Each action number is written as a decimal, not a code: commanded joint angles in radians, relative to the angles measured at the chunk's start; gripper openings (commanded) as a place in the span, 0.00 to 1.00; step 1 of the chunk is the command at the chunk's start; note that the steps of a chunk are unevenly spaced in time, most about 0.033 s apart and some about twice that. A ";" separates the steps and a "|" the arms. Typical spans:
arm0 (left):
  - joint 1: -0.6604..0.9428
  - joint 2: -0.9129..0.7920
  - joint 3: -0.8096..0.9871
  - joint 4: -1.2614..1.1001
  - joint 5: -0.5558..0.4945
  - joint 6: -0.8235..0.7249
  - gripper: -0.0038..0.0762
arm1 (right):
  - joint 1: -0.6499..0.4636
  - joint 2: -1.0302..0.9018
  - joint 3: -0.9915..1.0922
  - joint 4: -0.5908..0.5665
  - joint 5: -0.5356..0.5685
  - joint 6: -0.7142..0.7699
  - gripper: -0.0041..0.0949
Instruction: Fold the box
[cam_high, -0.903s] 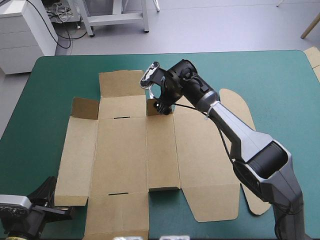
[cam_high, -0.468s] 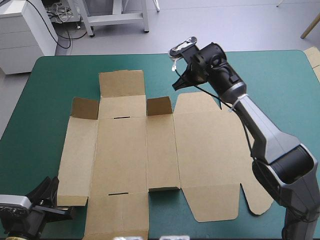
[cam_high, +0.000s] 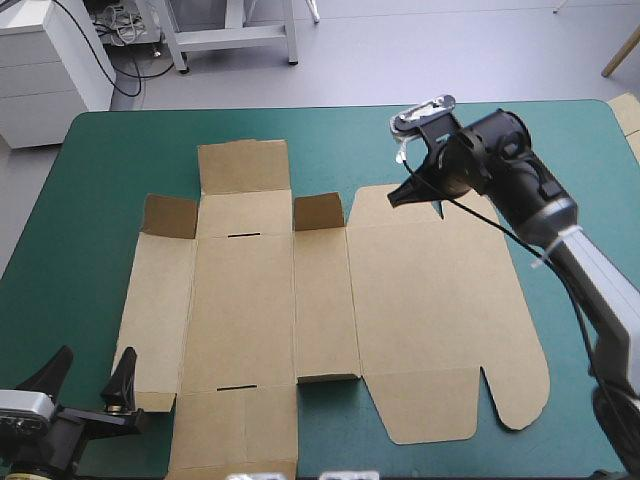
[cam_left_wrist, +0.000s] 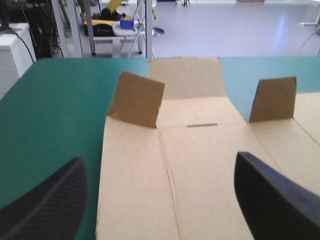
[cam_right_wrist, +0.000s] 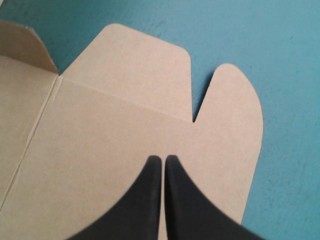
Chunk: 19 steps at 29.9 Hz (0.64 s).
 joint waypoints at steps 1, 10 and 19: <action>-0.002 0.091 -0.085 -0.011 -0.166 -0.003 0.76 | -0.013 -0.191 0.165 -0.009 -0.130 0.018 0.04; -0.002 0.529 -0.405 0.039 -0.120 0.019 0.76 | -0.013 -0.543 0.605 -0.009 -0.276 0.089 0.04; -0.002 0.885 -0.707 0.155 0.227 0.031 0.76 | -0.013 -0.835 0.815 0.035 -0.278 0.087 0.04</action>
